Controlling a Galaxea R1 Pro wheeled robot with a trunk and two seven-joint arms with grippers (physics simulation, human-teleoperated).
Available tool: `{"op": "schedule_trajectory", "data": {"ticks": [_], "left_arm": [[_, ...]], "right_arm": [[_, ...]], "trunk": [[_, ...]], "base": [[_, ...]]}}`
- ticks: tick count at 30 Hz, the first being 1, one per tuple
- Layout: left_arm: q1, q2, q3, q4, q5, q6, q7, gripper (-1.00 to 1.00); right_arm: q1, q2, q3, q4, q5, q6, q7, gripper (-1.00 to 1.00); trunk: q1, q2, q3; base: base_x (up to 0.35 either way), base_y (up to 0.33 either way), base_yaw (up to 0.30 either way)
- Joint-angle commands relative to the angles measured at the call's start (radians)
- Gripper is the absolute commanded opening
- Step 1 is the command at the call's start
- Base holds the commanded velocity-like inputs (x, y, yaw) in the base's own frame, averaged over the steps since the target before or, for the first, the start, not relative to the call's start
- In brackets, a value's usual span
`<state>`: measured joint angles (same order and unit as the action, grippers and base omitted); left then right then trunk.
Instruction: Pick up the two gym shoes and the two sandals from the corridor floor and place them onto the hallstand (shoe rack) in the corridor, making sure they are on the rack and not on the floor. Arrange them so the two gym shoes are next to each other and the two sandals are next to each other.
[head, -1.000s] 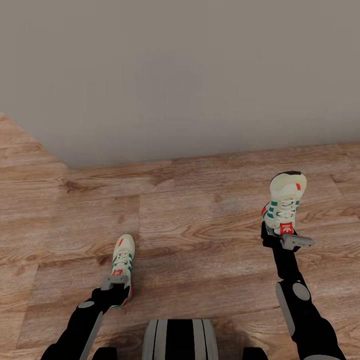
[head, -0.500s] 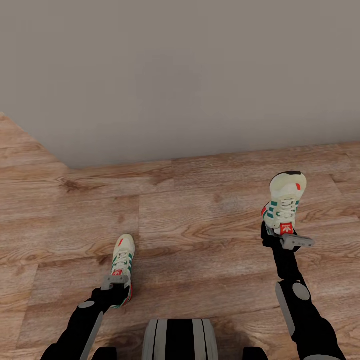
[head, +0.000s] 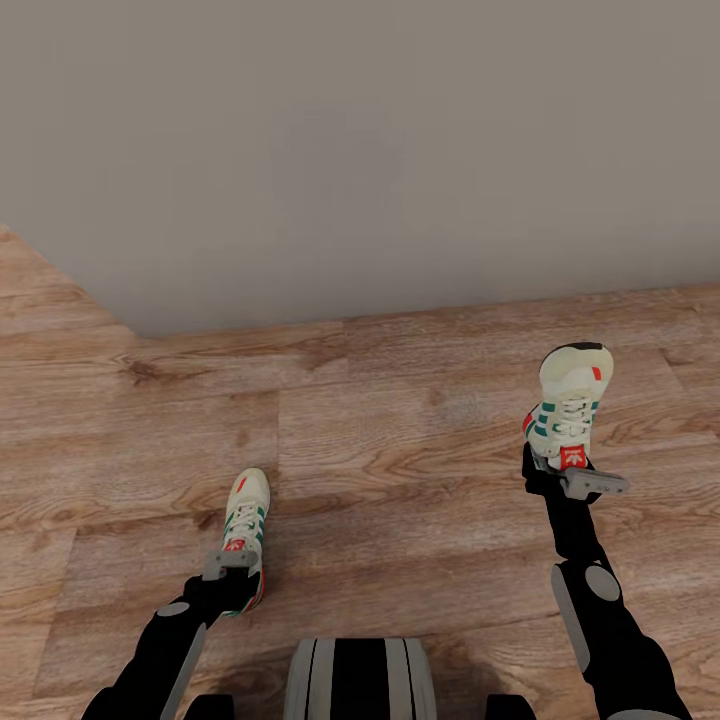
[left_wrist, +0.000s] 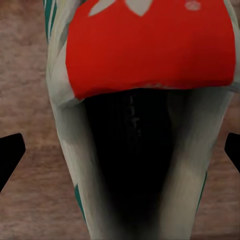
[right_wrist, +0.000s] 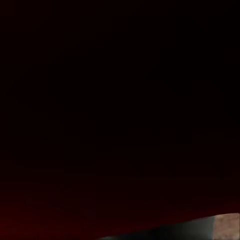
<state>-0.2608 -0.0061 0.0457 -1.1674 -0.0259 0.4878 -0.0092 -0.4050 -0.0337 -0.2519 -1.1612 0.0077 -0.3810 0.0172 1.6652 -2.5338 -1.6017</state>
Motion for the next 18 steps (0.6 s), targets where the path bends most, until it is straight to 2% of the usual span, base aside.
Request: {"op": "schedule_trajectory", "data": {"ticks": [1,10,18], "left_arm": [[0.0,0.0,0.0,0.0,0.0,0.0,-0.001,1.0],[0.0,0.0,0.0,0.0,-0.001,0.0,-0.001,1.0],[0.0,0.0,-0.001,0.0,-0.002,0.0,-0.002,1.0]], "right_arm": [[0.0,0.0,0.0,0.0,0.0,0.0,0.0,-1.0],[0.0,0.0,0.0,0.0,0.0,-0.001,0.0,-1.0],[0.0,0.0,0.0,0.0,0.0,-0.001,0.0,-1.0]], "trunk": [[0.0,0.0,0.0],[0.004,-0.002,-0.031],[0.004,-0.002,-0.031]], "base": [[0.0,0.0,0.0],[0.0,0.0,0.0],[0.0,0.0,0.0]]}}
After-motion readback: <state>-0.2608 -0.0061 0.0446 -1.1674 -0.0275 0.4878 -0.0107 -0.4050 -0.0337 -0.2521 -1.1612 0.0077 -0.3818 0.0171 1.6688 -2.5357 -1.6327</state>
